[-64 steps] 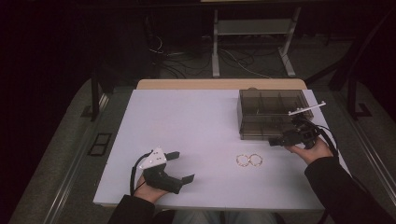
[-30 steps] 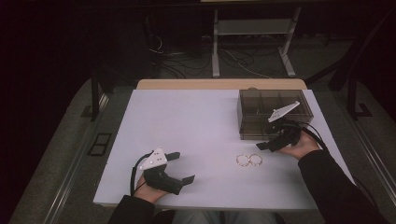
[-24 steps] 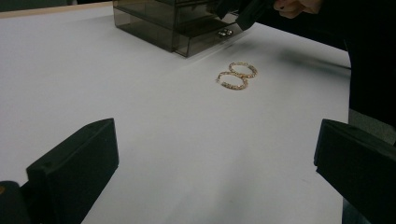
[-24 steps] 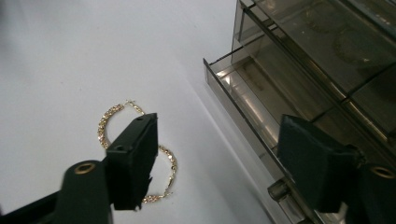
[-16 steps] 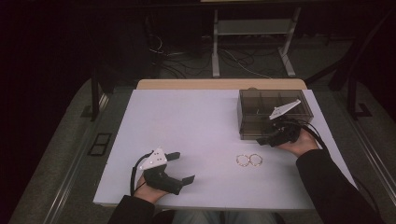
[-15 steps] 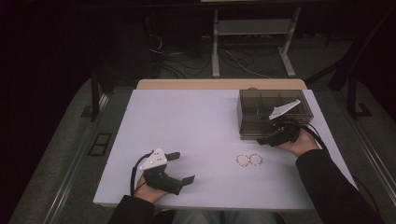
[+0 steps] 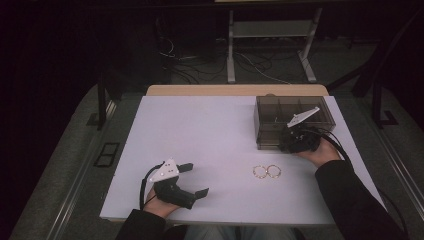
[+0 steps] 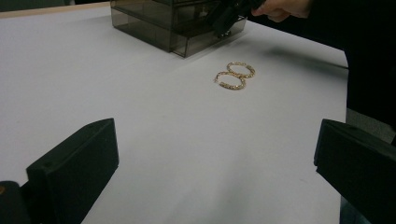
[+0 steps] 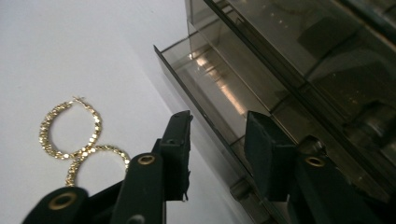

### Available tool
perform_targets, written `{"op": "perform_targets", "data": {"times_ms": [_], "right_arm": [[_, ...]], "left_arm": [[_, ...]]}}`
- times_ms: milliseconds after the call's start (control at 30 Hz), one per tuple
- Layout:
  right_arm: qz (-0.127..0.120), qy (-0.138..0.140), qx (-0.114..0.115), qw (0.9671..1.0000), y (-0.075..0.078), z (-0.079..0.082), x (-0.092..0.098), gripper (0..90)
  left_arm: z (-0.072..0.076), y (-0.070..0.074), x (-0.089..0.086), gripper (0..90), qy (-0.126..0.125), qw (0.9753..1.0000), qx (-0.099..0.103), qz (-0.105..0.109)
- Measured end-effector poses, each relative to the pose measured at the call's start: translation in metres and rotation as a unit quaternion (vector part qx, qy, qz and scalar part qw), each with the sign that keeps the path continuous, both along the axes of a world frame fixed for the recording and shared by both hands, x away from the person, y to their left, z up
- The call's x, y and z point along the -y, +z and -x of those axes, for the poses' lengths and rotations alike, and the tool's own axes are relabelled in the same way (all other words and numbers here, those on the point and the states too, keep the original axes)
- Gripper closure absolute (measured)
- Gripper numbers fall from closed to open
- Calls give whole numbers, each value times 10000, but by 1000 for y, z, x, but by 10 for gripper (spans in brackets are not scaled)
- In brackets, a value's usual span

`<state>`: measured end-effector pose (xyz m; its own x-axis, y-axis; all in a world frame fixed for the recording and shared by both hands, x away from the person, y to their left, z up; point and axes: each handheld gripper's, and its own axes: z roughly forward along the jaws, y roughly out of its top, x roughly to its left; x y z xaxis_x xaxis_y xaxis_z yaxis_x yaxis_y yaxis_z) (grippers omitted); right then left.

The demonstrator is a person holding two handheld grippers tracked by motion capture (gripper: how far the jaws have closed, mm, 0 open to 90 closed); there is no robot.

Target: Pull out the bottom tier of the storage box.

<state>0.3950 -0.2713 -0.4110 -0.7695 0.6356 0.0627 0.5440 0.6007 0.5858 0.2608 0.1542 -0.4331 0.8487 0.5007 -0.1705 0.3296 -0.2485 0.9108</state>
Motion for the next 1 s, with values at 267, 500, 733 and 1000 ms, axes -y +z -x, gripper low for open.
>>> {"op": "perform_targets", "data": {"times_ms": [267, 500, 733, 1000], "right_arm": [[77, 1, -113, 9999, -5, -4, 1, 674], [123, 3, -143, 9998, -7, -5, 1, 674], [113, 1, -149, 9998, -6, -4, 3, 686], [79, 20, -208, 9998, -7, -3, 4, 685]], "left_arm": [[0, 0, 0, 0, -13, 10000, -2, -5], [0, 0, 1, 0, -16, 10000, 4, -18], [0, -1, 1, 0, -16, 10000, 8, -36], [0, -1, 1, 0, -20, 10000, 7, -48]]}}
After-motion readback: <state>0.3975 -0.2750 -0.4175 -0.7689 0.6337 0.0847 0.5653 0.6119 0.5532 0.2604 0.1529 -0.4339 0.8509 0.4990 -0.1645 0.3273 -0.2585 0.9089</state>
